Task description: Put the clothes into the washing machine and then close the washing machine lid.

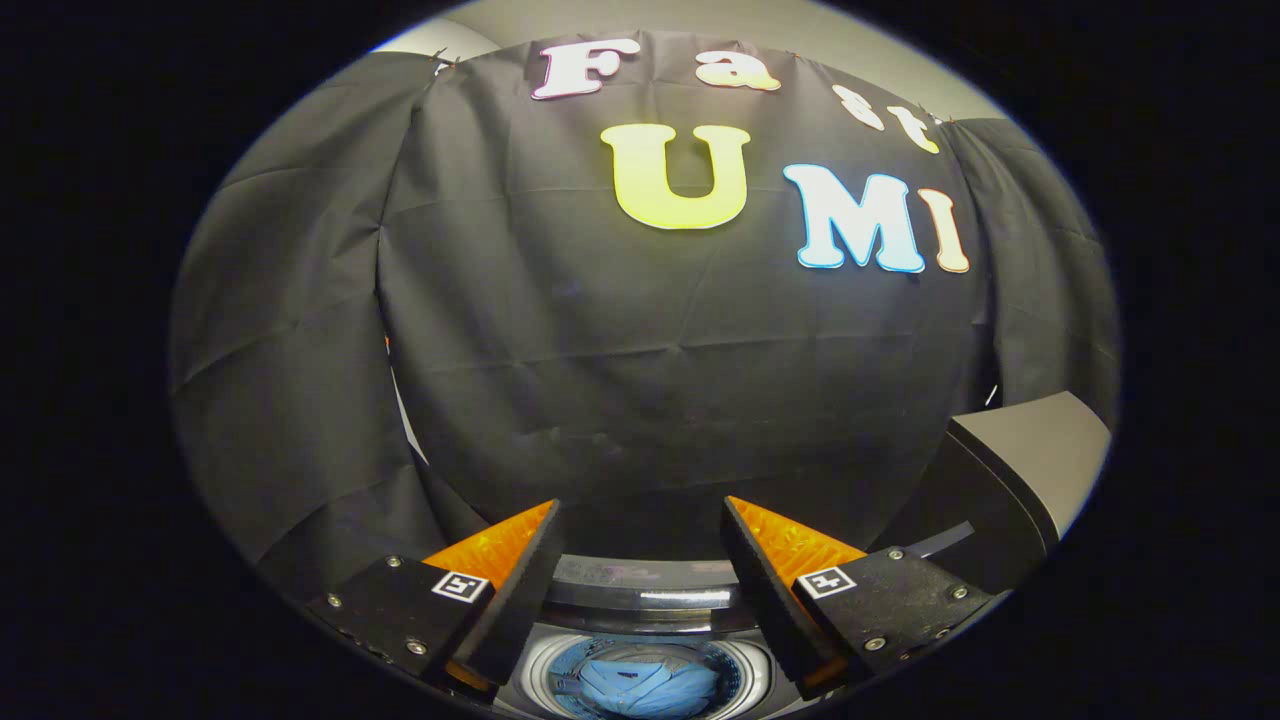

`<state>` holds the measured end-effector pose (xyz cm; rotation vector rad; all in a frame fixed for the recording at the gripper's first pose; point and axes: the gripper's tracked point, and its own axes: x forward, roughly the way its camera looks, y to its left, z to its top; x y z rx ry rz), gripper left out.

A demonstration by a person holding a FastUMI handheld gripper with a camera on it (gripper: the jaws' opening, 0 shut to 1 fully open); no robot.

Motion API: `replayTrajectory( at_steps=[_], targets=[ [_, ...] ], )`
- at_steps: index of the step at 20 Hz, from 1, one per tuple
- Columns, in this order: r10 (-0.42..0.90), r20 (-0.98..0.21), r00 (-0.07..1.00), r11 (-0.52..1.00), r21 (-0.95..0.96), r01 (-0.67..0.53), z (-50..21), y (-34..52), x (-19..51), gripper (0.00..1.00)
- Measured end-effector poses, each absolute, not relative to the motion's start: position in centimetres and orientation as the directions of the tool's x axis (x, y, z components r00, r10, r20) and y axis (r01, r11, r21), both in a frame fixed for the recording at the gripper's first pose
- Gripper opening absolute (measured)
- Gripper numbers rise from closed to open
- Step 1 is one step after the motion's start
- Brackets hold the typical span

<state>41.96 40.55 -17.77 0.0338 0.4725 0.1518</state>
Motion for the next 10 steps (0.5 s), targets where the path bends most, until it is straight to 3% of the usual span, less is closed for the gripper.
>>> replayTrajectory(
  at_steps=[10],
  targets=[
    [0.166,-0.391,0.905,0.986,0.068,-0.151,-18.3,40.2,37.2,0.94]
  ],
)
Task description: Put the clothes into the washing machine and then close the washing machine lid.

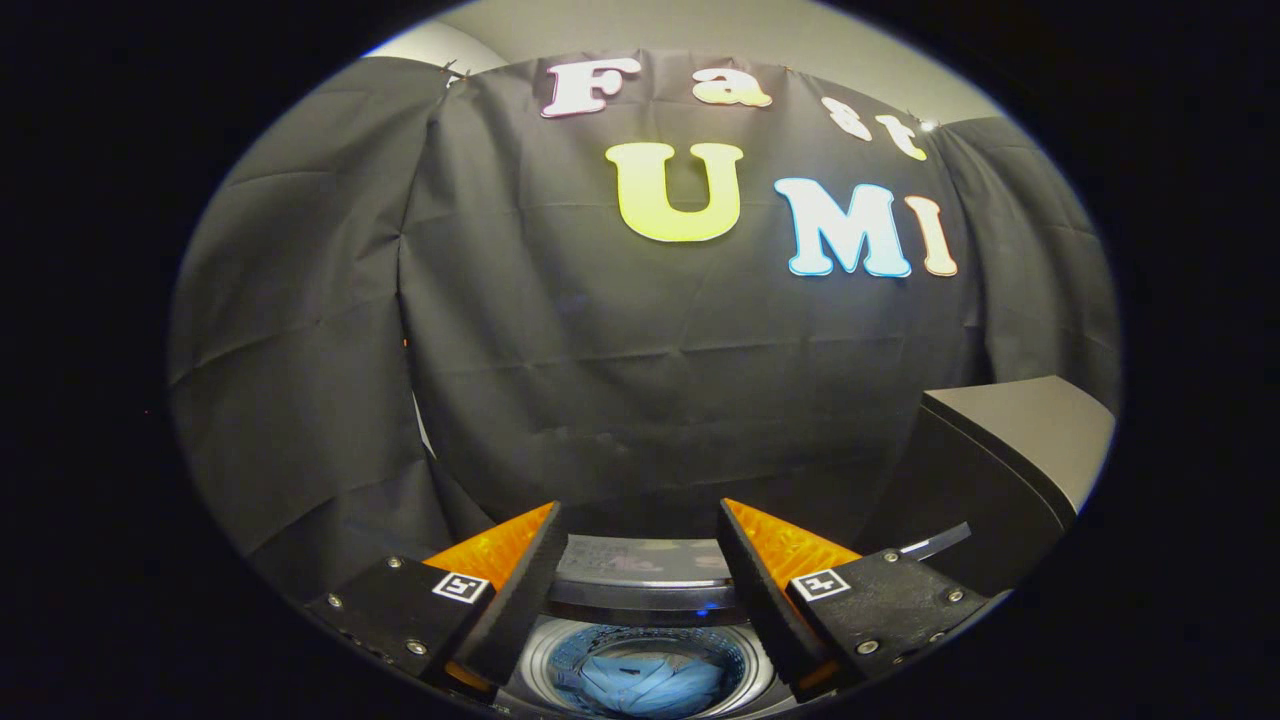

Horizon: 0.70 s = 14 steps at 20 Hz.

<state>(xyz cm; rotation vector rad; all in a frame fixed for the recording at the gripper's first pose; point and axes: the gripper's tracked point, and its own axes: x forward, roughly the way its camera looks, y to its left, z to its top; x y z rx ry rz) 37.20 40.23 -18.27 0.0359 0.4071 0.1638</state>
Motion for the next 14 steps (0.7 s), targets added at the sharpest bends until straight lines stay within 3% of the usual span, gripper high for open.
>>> replayTrajectory(
  at_steps=[14],
  targets=[
    [0.209,-0.44,0.874,0.978,0.092,-0.187,-22.3,39.4,30.7,0.94]
  ],
)
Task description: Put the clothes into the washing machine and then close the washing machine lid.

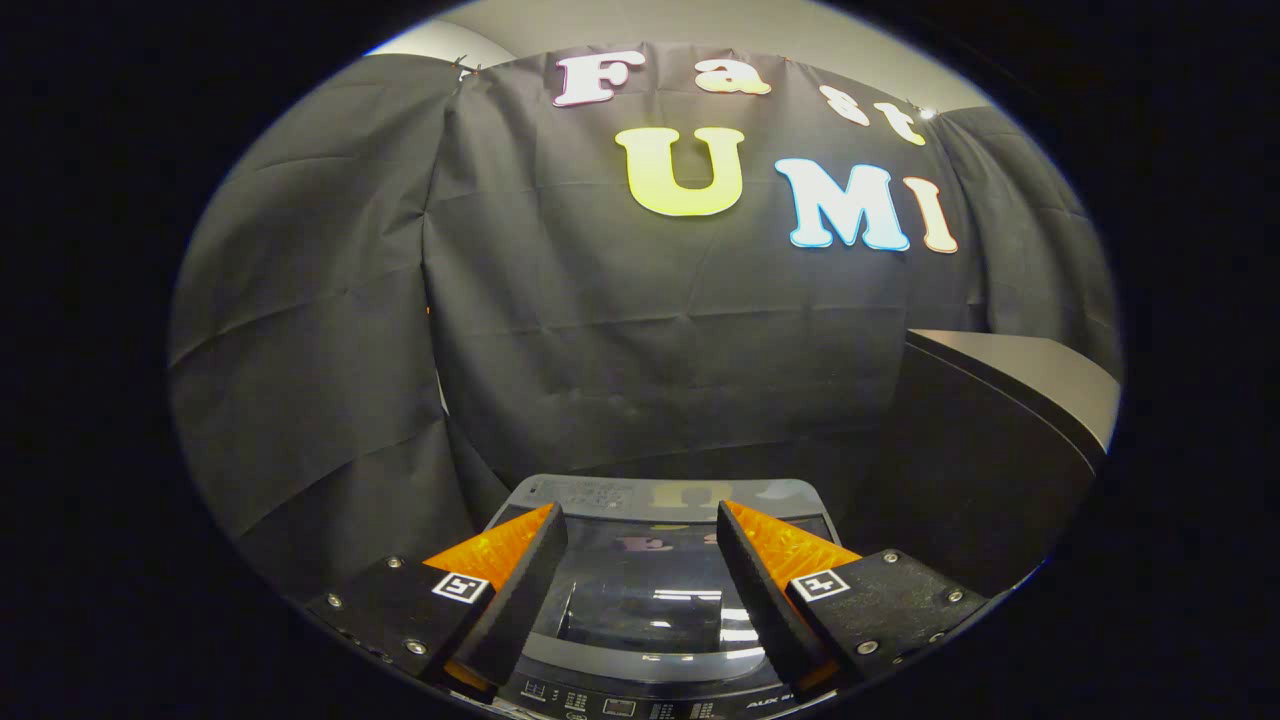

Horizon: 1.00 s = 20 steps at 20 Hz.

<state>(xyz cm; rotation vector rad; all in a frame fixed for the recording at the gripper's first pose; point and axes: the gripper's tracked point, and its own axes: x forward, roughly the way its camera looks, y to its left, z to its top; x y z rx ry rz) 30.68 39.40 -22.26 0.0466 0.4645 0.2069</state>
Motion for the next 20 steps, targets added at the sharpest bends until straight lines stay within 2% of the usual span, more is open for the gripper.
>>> replayTrajectory(
  at_steps=[3,9,20],
  targets=[
    [0.23,-0.436,0.87,0.973,0.104,-0.206,-21.5,39.4,29.8,0.94],
    [0.253,-0.359,0.898,0.967,0.102,-0.232,-15.7,37.0,27.5,0.94],
    [0.179,-0.227,0.957,0.981,0.118,-0.156,-4.9,24.4,23.5,0.94]
  ],
)
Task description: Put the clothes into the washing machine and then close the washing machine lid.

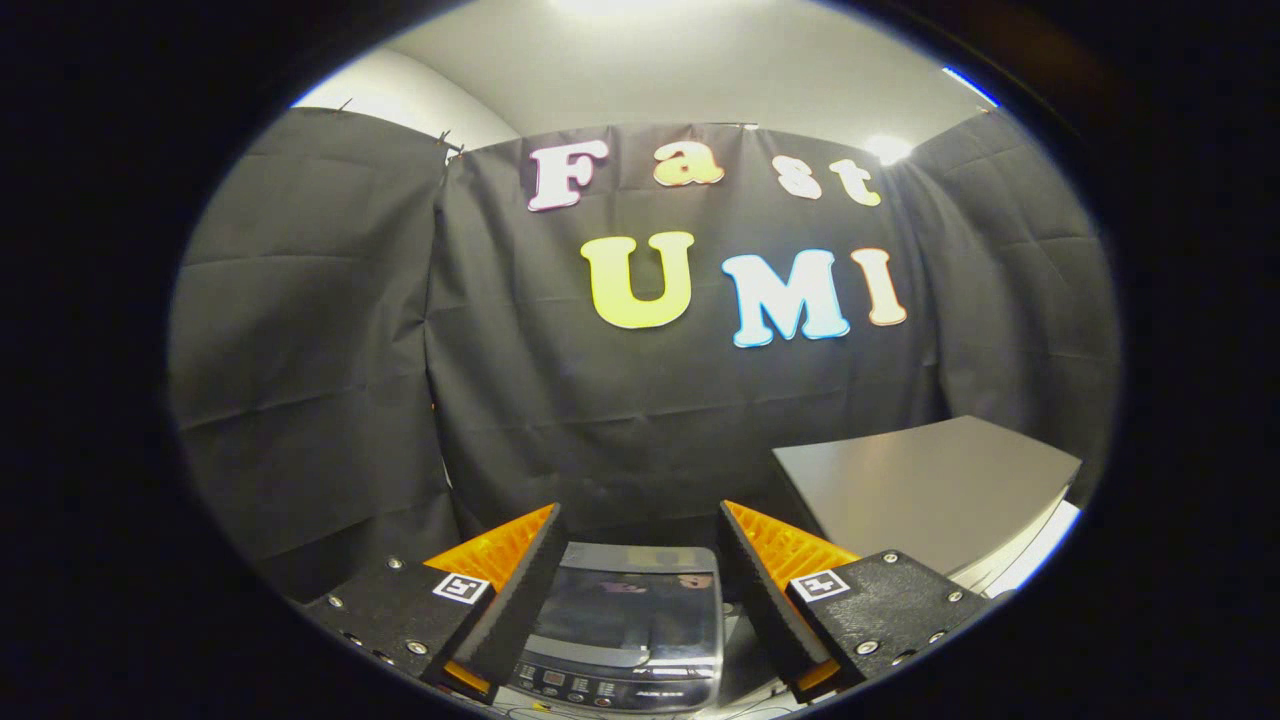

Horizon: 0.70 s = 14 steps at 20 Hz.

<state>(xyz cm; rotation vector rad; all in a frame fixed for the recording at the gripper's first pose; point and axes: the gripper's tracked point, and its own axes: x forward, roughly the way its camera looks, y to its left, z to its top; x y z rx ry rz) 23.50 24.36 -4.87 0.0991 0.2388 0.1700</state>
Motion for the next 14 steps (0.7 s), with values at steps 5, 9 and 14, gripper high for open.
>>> replayTrajectory(
  at_steps=[5,9,14],
  targets=[
    [0.151,-0.218,0.964,0.984,0.13,-0.125,-2.8,16.5,20.2,0.94],
    [0.129,-0.191,0.973,0.987,0.114,-0.109,-1.5,10.7,17.6,0.93],
    [0.094,-0.176,0.98,0.992,0.099,-0.078,-0.5,5.0,14.3,0.93]
  ],
)
